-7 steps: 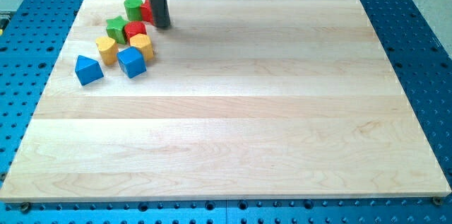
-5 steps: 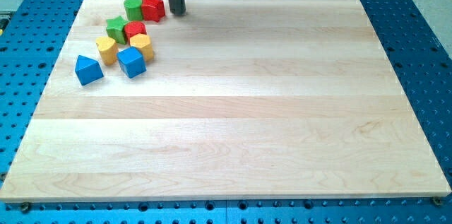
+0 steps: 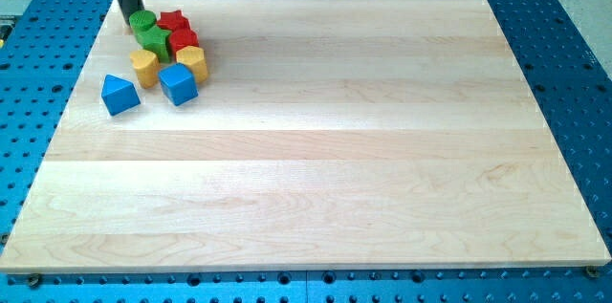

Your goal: Place the red star to the top left corner of the board

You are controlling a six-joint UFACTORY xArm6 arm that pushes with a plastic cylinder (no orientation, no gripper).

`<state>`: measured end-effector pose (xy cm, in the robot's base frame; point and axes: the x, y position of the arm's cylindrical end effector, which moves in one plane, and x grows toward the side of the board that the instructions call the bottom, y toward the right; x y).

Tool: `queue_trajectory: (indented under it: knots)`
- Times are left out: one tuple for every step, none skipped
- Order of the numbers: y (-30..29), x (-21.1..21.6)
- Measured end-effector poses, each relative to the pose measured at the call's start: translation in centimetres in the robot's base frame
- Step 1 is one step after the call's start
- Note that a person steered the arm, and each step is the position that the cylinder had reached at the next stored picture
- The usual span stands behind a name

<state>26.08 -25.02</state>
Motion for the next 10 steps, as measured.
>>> queue_trajectory:
  knots:
    - [2.8,3.2]
    - [5.4,7.9]
    - [7.9,6.2]
    - [7.7,6.3]
    - [7.7,6.7]
    - [8.8,3.6]
    - [5.7,1.8]
    - [4.2,3.2]
    - [8.4,1.7]
    - [8.8,-1.6]
